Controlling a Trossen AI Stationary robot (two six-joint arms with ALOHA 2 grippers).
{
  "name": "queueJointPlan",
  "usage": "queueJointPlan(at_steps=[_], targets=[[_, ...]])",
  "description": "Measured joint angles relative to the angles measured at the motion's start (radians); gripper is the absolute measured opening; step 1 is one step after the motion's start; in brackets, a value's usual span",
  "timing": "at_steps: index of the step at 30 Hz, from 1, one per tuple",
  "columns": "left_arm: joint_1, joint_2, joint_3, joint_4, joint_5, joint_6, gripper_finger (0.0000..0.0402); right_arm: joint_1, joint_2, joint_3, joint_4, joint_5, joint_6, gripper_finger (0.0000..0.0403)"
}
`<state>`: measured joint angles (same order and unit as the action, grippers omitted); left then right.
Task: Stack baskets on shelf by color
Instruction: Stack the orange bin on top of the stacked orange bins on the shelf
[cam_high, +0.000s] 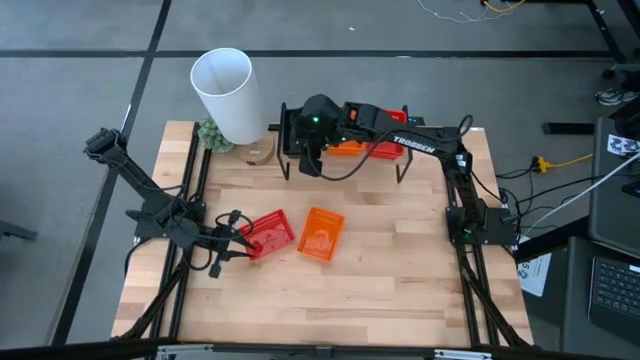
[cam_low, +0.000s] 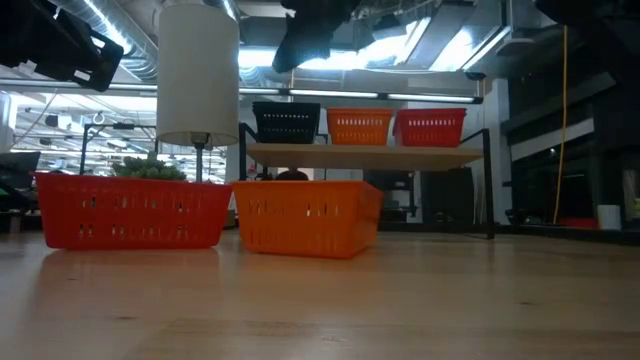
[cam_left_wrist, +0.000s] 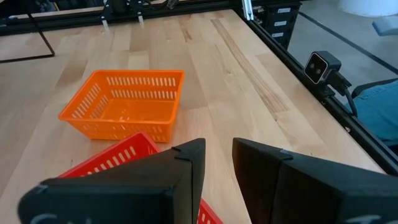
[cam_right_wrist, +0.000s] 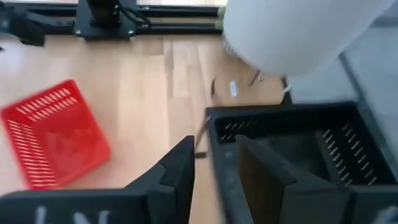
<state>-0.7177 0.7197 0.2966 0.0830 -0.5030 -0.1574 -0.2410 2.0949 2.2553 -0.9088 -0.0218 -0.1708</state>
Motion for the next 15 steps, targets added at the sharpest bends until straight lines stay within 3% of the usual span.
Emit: queueJointPlan(at_steps=[3,6,9,12,15], targets=[[0.0,0.0,0.0,0.0,0.0,0.0,0.0074,0.02,0.0,0.04,-0.097,-0.037,0.14,0.0117],[0.0,0.0,0.0,0.0,0.0,0.0,0.0074,0.05,-0.002,0.067,-0.222,-0.147,0.275,0.0117],[0.0,0.0,0.0,0.0,0.0,0.0,0.0074,0.095,-0.001,0.06,-0.333,-0.232,0.3,0.0117],[0.0,0.0,0.0,0.0,0.0,0.0,0.0074,0.162,-0.002,0.003,-0.344,-0.209,0.306,0.0117],[0.0,0.0,0.0,0.0,0.0,0.0,0.0074,0.244,0.0,-0.088,-0.242,-0.136,0.385,0.0117]])
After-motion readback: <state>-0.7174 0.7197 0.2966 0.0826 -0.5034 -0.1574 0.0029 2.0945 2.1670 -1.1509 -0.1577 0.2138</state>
